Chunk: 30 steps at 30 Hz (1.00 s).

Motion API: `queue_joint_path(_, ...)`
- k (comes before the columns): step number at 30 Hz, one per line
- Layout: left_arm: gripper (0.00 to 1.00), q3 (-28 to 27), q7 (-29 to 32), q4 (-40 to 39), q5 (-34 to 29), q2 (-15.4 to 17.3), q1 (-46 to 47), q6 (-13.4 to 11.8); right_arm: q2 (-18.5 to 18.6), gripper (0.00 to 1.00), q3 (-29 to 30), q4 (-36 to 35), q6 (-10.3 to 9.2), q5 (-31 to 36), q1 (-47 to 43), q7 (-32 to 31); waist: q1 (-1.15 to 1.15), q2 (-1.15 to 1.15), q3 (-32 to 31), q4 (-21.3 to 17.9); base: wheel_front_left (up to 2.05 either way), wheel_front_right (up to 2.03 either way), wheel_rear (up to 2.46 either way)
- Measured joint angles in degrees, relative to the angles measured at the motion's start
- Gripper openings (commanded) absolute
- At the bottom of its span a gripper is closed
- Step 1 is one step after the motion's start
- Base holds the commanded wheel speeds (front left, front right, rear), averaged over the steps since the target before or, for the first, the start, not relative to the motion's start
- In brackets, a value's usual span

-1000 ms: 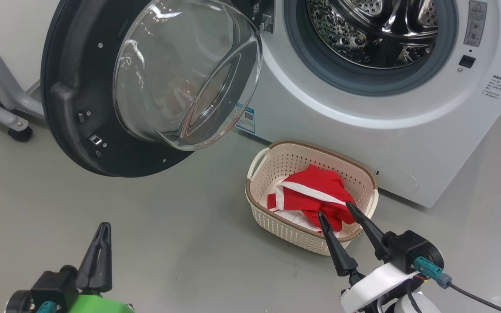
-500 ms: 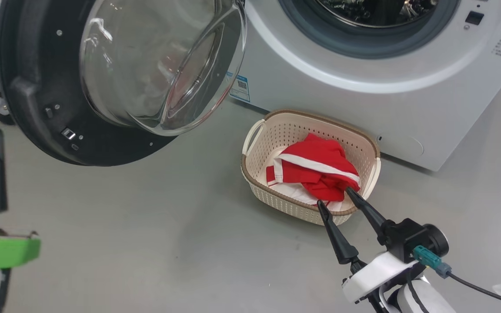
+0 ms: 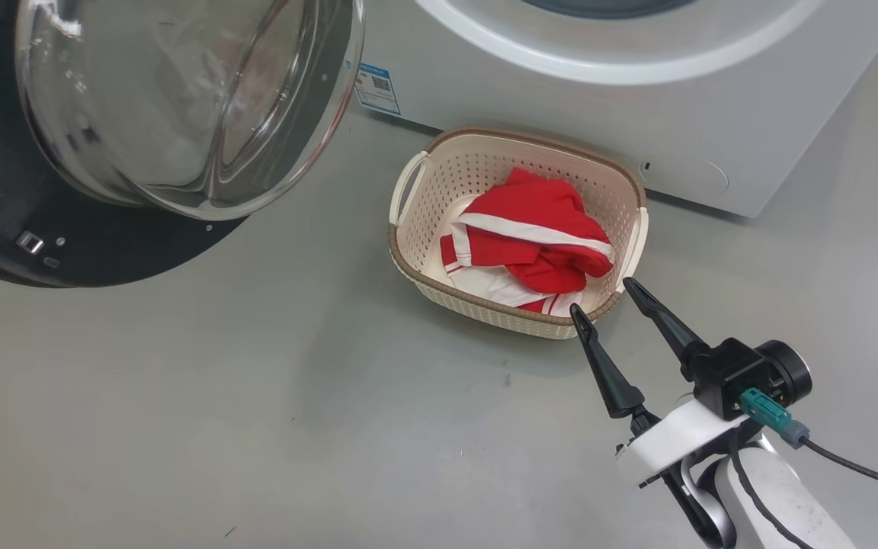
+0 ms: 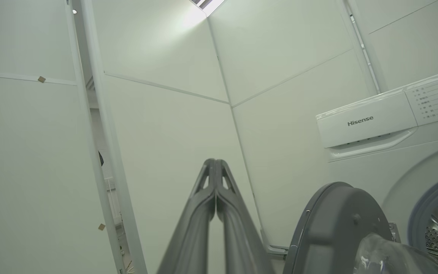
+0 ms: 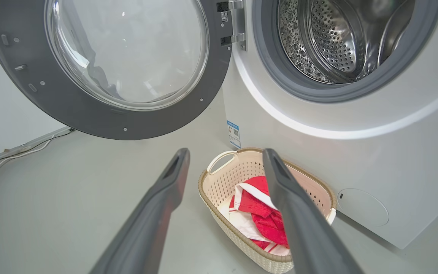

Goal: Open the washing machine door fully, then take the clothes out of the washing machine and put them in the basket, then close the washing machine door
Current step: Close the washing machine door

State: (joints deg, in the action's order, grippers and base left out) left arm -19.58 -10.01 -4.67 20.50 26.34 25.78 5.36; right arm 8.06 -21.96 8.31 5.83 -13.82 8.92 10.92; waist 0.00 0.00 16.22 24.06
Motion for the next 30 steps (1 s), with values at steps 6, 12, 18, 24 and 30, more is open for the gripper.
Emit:
queue_joint_path(6, 0.00, -8.5, 6.8, 12.0, 13.1, -0.5, 7.2, -1.3, 0.2, 1.00, -0.5, -0.1, 0.07, 0.2, 0.6, 0.0, 0.00, 0.00, 1.5, -2.1, 0.00, 0.00, 0.00)
queue_joint_path(12, 0.00, -17.6, 13.3, 24.8, 22.6, -1.5, 12.6, -6.6, 0.0, 1.00, -1.1, 0.0, 0.10, 0.2, 1.2, 0.0, 0.00, 0.00, 2.2, -3.7, 0.00, 0.00, 0.00)
queue_joint_path(18, 0.00, -26.3, 19.6, 35.3, 32.7, -3.8, 18.5, -11.7, -0.2, 1.00, -1.3, 0.3, 0.14, 0.2, 1.2, 0.0, 0.00, 0.00, 2.0, -4.8, 0.00, 0.00, 0.00)
queue_joint_path(24, 0.00, -28.1, 27.5, 41.8, 38.2, -4.2, 21.6, -11.9, -0.4, 1.00, -1.3, 0.4, 0.14, 0.1, 1.2, 0.1, 0.00, 0.00, 1.9, -5.1, 0.00, 0.00, 0.00)
queue_joint_path(30, 0.00, -28.3, 32.6, 46.4, 38.5, -3.7, 22.6, -12.2, -0.6, 1.00, -1.7, 0.7, 0.15, 0.1, 1.2, 0.2, 0.00, 0.00, 1.6, -5.3, 0.00, 0.00, 0.00)
